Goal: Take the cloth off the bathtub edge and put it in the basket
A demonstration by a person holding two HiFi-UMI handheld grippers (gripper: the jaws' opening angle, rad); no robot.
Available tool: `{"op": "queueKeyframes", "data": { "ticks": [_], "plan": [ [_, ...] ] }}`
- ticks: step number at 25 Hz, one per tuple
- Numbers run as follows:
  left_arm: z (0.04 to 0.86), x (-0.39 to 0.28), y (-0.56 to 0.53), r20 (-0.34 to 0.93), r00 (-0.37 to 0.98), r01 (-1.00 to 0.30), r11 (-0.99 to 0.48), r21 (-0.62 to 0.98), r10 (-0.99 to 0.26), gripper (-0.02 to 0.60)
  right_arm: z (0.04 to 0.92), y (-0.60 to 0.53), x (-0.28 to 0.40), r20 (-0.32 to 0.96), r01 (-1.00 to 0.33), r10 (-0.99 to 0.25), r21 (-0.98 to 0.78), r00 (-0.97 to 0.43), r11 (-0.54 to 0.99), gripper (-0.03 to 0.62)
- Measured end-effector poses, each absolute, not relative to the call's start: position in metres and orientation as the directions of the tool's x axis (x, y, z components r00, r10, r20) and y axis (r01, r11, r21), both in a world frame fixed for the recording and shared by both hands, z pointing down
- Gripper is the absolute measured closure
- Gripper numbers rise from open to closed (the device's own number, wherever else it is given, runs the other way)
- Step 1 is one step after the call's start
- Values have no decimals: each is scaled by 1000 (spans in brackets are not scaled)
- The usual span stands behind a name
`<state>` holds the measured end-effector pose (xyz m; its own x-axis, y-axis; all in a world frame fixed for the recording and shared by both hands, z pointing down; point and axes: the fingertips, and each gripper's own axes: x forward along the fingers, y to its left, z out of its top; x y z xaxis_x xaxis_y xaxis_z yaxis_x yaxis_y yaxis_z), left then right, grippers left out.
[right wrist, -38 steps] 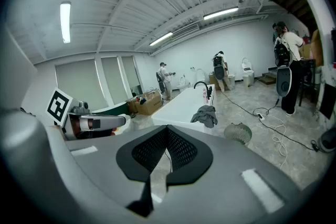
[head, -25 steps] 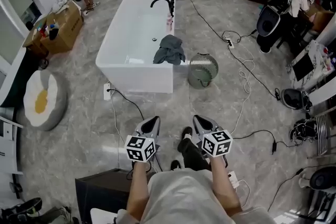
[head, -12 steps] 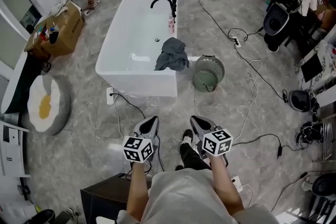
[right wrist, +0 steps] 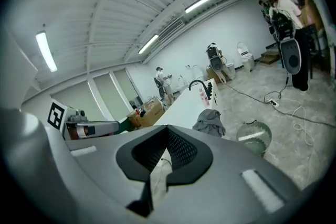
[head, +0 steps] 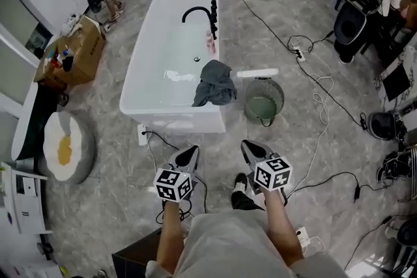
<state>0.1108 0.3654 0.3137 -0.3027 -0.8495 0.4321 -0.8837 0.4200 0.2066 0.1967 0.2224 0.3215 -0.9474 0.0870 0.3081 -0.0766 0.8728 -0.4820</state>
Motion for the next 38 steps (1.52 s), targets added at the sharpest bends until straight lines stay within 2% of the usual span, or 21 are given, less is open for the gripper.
{"op": "queueKeyframes", "data": {
  "ticks": [3, 7, 11, 16, 24, 34, 38],
  "plan": [
    [316, 91, 344, 427, -283, -872, 416, 257, -859, 523, 320, 194, 182, 255, -73, 91, -566, -963, 821, 594],
    [330, 67, 339, 457, -302, -845, 457, 279, -837, 523, 329, 163, 171, 245, -99, 64, -597, -967, 797, 594],
    [346, 54, 337, 455, -312, -806, 486, 338, -834, 523, 341, 148, 163, 203, -116, 44, -710, -978, 694, 594],
    [365, 32, 324, 475, -306, -791, 498, 356, -825, 523, 353, 139, 149, 236, -146, 37, -708, -971, 691, 594],
    [412, -23, 293, 534, -205, -805, 451, 384, -821, 523, 370, 120, 100, 318, -220, -12, -629, -948, 745, 594],
    [451, -141, 230, 590, -11, -864, 304, 400, -807, 525, 397, 85, -35, 419, -371, -135, -556, -898, 744, 594],
    [477, -179, 210, 643, 49, -910, 232, 345, -765, 525, 415, 70, -83, 453, -450, -218, -504, -864, 737, 594]
  ]
}}
